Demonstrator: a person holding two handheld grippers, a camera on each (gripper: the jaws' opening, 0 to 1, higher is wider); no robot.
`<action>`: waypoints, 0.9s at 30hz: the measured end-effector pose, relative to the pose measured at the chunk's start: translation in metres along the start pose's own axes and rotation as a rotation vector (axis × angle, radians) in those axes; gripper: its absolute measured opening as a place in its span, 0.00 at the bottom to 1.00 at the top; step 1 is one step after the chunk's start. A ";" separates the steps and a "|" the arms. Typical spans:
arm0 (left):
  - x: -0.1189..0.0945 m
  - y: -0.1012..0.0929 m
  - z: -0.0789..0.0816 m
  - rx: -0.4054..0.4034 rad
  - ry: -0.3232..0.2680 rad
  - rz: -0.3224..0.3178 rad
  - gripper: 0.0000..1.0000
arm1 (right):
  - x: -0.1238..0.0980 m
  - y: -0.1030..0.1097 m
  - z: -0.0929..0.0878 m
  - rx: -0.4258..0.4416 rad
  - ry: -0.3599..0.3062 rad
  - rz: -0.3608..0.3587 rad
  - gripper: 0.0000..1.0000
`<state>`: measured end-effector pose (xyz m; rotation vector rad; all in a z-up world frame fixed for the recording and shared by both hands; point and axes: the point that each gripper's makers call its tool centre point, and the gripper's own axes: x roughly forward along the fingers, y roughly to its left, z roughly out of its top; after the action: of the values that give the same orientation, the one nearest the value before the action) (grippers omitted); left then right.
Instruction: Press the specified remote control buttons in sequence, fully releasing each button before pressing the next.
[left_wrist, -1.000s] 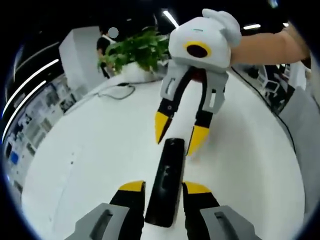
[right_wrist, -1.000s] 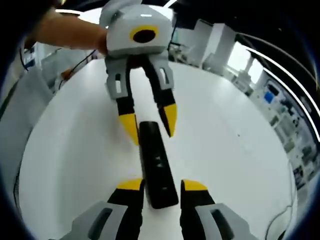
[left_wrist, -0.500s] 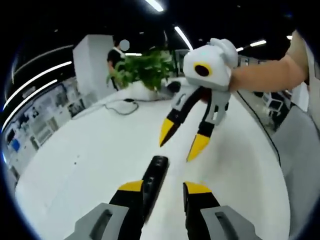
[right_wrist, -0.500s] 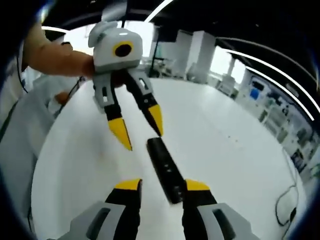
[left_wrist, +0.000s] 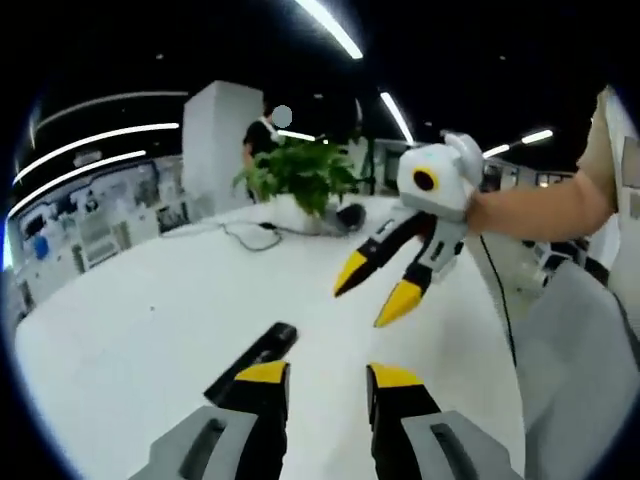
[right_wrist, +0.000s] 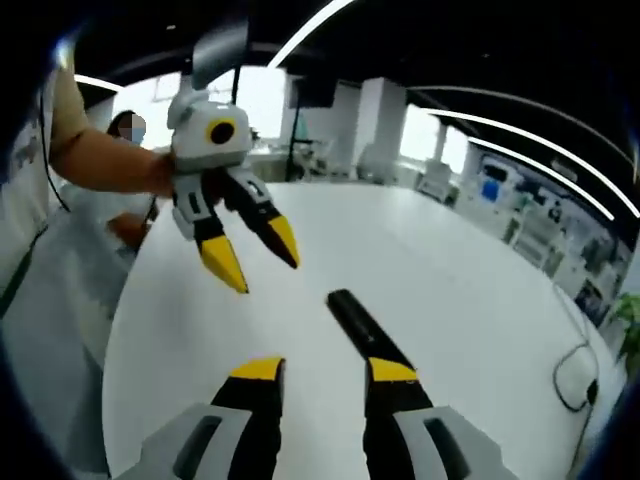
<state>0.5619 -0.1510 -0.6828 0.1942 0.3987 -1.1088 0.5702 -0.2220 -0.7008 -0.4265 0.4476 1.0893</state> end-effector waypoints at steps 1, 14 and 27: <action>-0.004 -0.003 0.000 -0.017 -0.012 0.005 0.30 | -0.003 0.005 0.001 0.011 -0.011 -0.001 0.29; -0.044 -0.039 -0.006 -0.120 -0.118 0.047 0.37 | -0.026 0.055 0.009 0.077 -0.097 -0.007 0.28; -0.073 -0.084 -0.007 -0.160 -0.163 0.037 0.45 | -0.044 0.103 0.010 0.130 -0.133 0.005 0.29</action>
<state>0.4570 -0.1254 -0.6558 -0.0298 0.3347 -1.0431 0.4611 -0.2076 -0.6799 -0.2366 0.3994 1.0789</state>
